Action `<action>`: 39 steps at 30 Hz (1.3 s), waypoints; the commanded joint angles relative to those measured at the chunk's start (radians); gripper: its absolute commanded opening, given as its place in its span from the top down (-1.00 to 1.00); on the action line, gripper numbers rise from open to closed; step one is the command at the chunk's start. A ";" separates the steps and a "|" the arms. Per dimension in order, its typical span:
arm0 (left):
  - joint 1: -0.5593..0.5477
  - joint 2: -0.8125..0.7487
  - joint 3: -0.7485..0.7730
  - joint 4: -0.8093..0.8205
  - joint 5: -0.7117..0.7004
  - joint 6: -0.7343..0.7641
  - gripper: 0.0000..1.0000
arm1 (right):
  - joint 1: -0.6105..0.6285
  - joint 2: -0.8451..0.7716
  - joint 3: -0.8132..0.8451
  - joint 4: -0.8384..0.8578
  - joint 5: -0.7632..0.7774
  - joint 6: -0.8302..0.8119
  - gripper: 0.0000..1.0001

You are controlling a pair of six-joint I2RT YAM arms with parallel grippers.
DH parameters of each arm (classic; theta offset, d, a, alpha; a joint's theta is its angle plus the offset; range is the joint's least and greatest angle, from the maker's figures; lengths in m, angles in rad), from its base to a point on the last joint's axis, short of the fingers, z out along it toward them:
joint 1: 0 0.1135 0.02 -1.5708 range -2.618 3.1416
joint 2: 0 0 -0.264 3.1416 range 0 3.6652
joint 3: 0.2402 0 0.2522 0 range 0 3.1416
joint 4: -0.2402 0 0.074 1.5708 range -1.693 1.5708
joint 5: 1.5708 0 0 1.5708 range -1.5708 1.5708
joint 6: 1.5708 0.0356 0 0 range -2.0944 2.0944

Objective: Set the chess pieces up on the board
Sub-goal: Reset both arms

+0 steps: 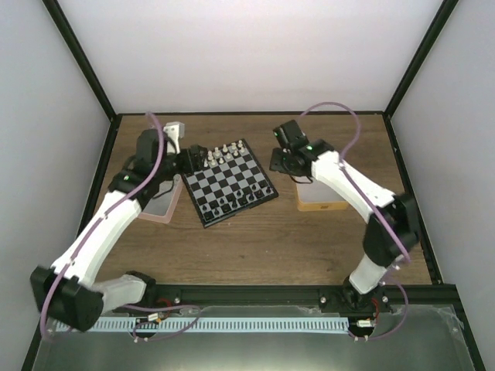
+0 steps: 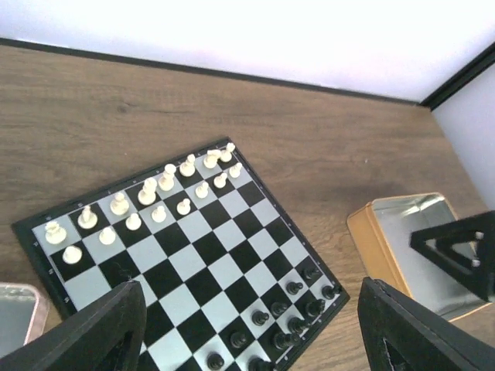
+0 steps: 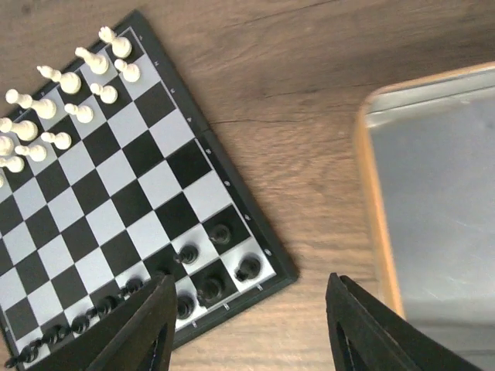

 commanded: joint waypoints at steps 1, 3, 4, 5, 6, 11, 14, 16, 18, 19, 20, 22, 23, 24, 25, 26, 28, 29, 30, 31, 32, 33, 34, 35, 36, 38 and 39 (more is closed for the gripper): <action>0.006 -0.158 -0.084 -0.034 -0.049 -0.006 -0.70 | -0.013 -0.188 -0.155 0.065 0.036 0.007 -0.12; 0.007 -0.236 -0.125 -0.028 -0.055 -0.007 -0.98 | -0.014 -0.279 -0.233 0.087 0.053 -0.009 -0.13; 0.006 -0.277 -0.144 -0.024 -0.059 -0.011 -1.00 | -0.014 -0.328 -0.286 0.099 0.060 -0.018 -0.15; 0.006 -0.318 -0.166 -0.020 -0.071 -0.015 -1.00 | -0.014 -0.382 -0.328 0.114 0.071 -0.028 -0.18; 0.006 -0.363 -0.187 -0.019 -0.079 -0.017 -1.00 | -0.014 -0.439 -0.372 0.127 0.082 -0.036 -0.25; 0.005 -0.604 -0.264 -0.052 -0.151 -0.014 -1.00 | -0.015 -0.745 -0.547 0.170 0.123 -0.094 -0.77; 0.005 -0.727 -0.263 -0.081 -0.186 0.009 -1.00 | -0.015 -0.925 -0.584 0.155 0.150 -0.111 -0.95; 0.006 -0.788 -0.237 -0.104 -0.201 0.021 -1.00 | -0.015 -1.022 -0.572 0.132 0.166 -0.124 -0.99; 0.005 -0.829 -0.210 -0.130 -0.226 0.023 -1.00 | -0.014 -1.081 -0.532 0.085 0.198 -0.122 -1.00; 0.005 -0.845 -0.197 -0.139 -0.237 0.025 -1.00 | -0.014 -1.100 -0.510 0.061 0.213 -0.121 -1.00; 0.005 -0.861 -0.184 -0.149 -0.249 0.027 -1.00 | -0.014 -1.121 -0.487 0.037 0.236 -0.120 -1.00; 0.005 -0.874 -0.157 -0.173 -0.270 0.031 -1.00 | -0.014 -1.146 -0.450 -0.006 0.270 -0.114 -1.00; 0.005 -0.876 -0.145 -0.186 -0.284 0.032 -1.00 | -0.014 -1.160 -0.436 -0.022 0.285 -0.110 -1.00; 0.006 -0.877 -0.133 -0.198 -0.292 0.032 -1.00 | -0.014 -1.177 -0.425 -0.036 0.301 -0.107 -1.00; 0.005 -0.877 -0.123 -0.211 -0.301 0.032 -1.00 | -0.014 -1.194 -0.418 -0.044 0.315 -0.102 -1.00; 0.005 -0.878 -0.116 -0.223 -0.307 0.030 -1.00 | -0.014 -1.216 -0.415 -0.050 0.328 -0.100 -1.00; 0.005 -0.883 -0.110 -0.241 -0.319 0.024 -1.00 | -0.014 -1.262 -0.421 -0.055 0.350 -0.100 -1.00; 0.005 -0.888 -0.110 -0.253 -0.327 0.015 -1.00 | -0.014 -1.284 -0.425 -0.056 0.357 -0.100 -1.00; 0.005 -0.894 -0.111 -0.260 -0.329 0.007 -1.00 | -0.015 -1.306 -0.427 -0.060 0.362 -0.099 -1.00; 0.005 -0.900 -0.114 -0.267 -0.329 0.001 -1.00 | -0.015 -1.327 -0.430 -0.064 0.366 -0.097 -1.00; 0.005 -0.907 -0.119 -0.272 -0.328 -0.004 -1.00 | -0.015 -1.345 -0.433 -0.069 0.367 -0.097 -1.00; 0.005 -0.914 -0.124 -0.278 -0.325 -0.010 -1.00 | -0.015 -1.362 -0.438 -0.074 0.369 -0.095 -1.00; 0.006 -0.918 -0.129 -0.281 -0.321 -0.016 -1.00 | -0.015 -1.377 -0.443 -0.078 0.370 -0.090 -1.00; 0.005 -0.924 -0.134 -0.286 -0.321 -0.020 -1.00 | -0.015 -1.390 -0.449 -0.083 0.370 -0.088 -1.00; 0.005 -0.929 -0.140 -0.288 -0.321 -0.024 -1.00 | -0.015 -1.402 -0.455 -0.088 0.372 -0.083 -1.00; 0.005 -0.940 -0.146 -0.293 -0.322 -0.028 -1.00 | -0.014 -1.424 -0.462 -0.090 0.375 -0.069 -1.00; 0.005 -0.945 -0.146 -0.296 -0.321 -0.029 -1.00 | -0.014 -1.430 -0.466 -0.085 0.375 -0.070 -1.00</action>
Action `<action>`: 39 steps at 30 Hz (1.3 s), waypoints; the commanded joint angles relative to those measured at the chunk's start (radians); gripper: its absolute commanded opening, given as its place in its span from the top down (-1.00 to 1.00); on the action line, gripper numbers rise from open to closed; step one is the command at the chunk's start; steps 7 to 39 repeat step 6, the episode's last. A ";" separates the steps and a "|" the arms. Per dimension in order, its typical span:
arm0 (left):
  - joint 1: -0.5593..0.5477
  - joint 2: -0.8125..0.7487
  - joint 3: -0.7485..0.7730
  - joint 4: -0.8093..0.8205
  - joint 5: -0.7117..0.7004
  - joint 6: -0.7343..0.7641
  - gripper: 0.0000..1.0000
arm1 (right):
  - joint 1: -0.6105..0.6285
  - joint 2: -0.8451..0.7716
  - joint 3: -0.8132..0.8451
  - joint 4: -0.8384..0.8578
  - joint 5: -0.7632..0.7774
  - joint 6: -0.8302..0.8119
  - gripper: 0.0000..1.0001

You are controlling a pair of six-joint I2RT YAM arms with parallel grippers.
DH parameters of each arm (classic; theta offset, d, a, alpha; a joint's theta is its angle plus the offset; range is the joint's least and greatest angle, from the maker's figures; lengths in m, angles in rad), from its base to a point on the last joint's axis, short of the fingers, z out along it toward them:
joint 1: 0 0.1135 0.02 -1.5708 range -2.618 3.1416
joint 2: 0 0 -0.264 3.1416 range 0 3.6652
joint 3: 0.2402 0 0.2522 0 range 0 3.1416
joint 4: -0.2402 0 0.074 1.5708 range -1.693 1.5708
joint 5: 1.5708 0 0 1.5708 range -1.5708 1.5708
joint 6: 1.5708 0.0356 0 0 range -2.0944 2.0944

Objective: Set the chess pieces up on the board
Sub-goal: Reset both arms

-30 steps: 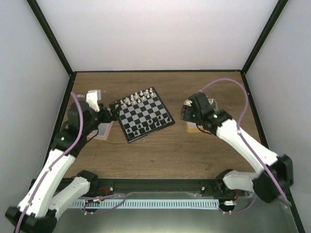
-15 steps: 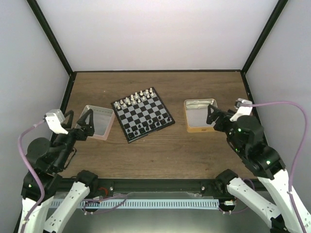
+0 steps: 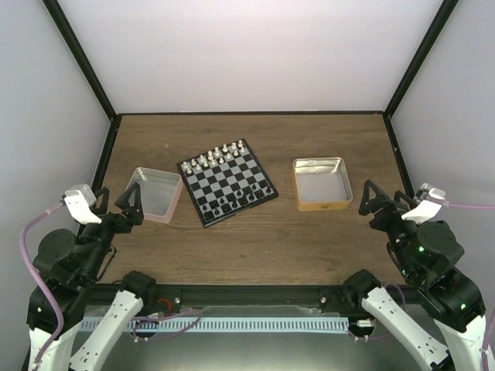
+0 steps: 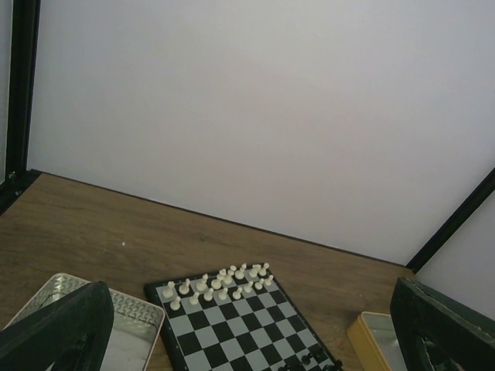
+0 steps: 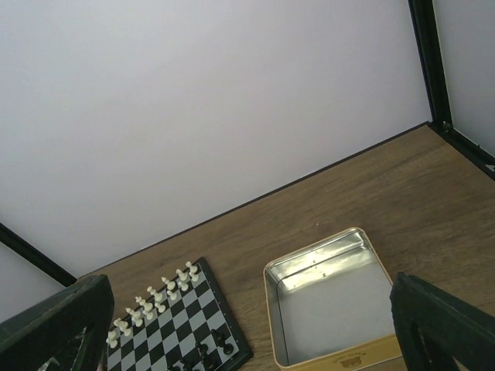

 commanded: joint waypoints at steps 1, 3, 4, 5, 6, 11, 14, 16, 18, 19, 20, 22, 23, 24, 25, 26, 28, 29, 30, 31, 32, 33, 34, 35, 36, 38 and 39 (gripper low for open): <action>0.002 -0.024 -0.013 -0.029 -0.006 -0.017 -1.00 | -0.001 -0.034 -0.015 -0.019 0.035 0.020 -1.00; 0.002 -0.026 -0.009 -0.033 -0.007 -0.018 -1.00 | -0.001 -0.034 -0.018 -0.019 0.036 0.022 -1.00; 0.003 -0.026 -0.006 -0.035 -0.009 -0.019 -1.00 | -0.002 -0.032 -0.018 -0.019 0.036 0.022 -1.00; 0.003 -0.024 -0.004 -0.037 -0.010 -0.019 -1.00 | -0.001 -0.029 -0.018 -0.019 0.035 0.022 -1.00; 0.002 -0.026 -0.002 -0.037 -0.010 -0.018 -1.00 | -0.001 -0.029 -0.019 -0.018 0.034 0.022 -1.00; 0.002 -0.026 -0.002 -0.037 -0.010 -0.018 -1.00 | -0.001 -0.029 -0.019 -0.018 0.034 0.022 -1.00; 0.002 -0.026 -0.002 -0.037 -0.010 -0.018 -1.00 | -0.001 -0.029 -0.019 -0.018 0.034 0.022 -1.00; 0.002 -0.026 -0.002 -0.037 -0.010 -0.018 -1.00 | -0.001 -0.029 -0.019 -0.018 0.034 0.022 -1.00; 0.002 -0.026 -0.002 -0.037 -0.010 -0.018 -1.00 | -0.001 -0.029 -0.019 -0.018 0.034 0.022 -1.00; 0.002 -0.026 -0.002 -0.037 -0.010 -0.018 -1.00 | -0.001 -0.029 -0.019 -0.018 0.034 0.022 -1.00; 0.002 -0.026 -0.002 -0.037 -0.010 -0.018 -1.00 | -0.001 -0.029 -0.019 -0.018 0.034 0.022 -1.00; 0.002 -0.026 -0.002 -0.037 -0.010 -0.018 -1.00 | -0.001 -0.029 -0.019 -0.018 0.034 0.022 -1.00; 0.002 -0.026 -0.002 -0.037 -0.010 -0.018 -1.00 | -0.001 -0.029 -0.019 -0.018 0.034 0.022 -1.00; 0.002 -0.026 -0.002 -0.037 -0.010 -0.018 -1.00 | -0.001 -0.029 -0.019 -0.018 0.034 0.022 -1.00; 0.002 -0.026 -0.002 -0.037 -0.010 -0.018 -1.00 | -0.001 -0.029 -0.019 -0.018 0.034 0.022 -1.00; 0.002 -0.026 -0.002 -0.037 -0.010 -0.018 -1.00 | -0.001 -0.029 -0.019 -0.018 0.034 0.022 -1.00; 0.002 -0.026 -0.002 -0.037 -0.010 -0.018 -1.00 | -0.001 -0.029 -0.019 -0.018 0.034 0.022 -1.00; 0.002 -0.026 -0.002 -0.037 -0.010 -0.018 -1.00 | -0.001 -0.029 -0.019 -0.018 0.034 0.022 -1.00; 0.002 -0.026 -0.002 -0.037 -0.010 -0.018 -1.00 | -0.001 -0.029 -0.019 -0.018 0.034 0.022 -1.00; 0.002 -0.026 -0.002 -0.037 -0.010 -0.018 -1.00 | -0.001 -0.029 -0.019 -0.018 0.034 0.022 -1.00; 0.002 -0.026 -0.002 -0.037 -0.010 -0.018 -1.00 | -0.001 -0.029 -0.019 -0.018 0.034 0.022 -1.00; 0.002 -0.026 -0.002 -0.037 -0.010 -0.018 -1.00 | -0.001 -0.029 -0.019 -0.018 0.034 0.022 -1.00; 0.002 -0.026 -0.002 -0.037 -0.010 -0.018 -1.00 | -0.001 -0.029 -0.019 -0.018 0.034 0.022 -1.00; 0.002 -0.026 -0.002 -0.037 -0.010 -0.018 -1.00 | -0.001 -0.029 -0.019 -0.018 0.034 0.022 -1.00; 0.002 -0.026 -0.002 -0.037 -0.010 -0.018 -1.00 | -0.001 -0.029 -0.019 -0.018 0.034 0.022 -1.00; 0.002 -0.026 -0.002 -0.037 -0.010 -0.018 -1.00 | -0.001 -0.029 -0.019 -0.018 0.034 0.022 -1.00; 0.002 -0.026 -0.002 -0.037 -0.010 -0.018 -1.00 | -0.001 -0.029 -0.019 -0.018 0.034 0.022 -1.00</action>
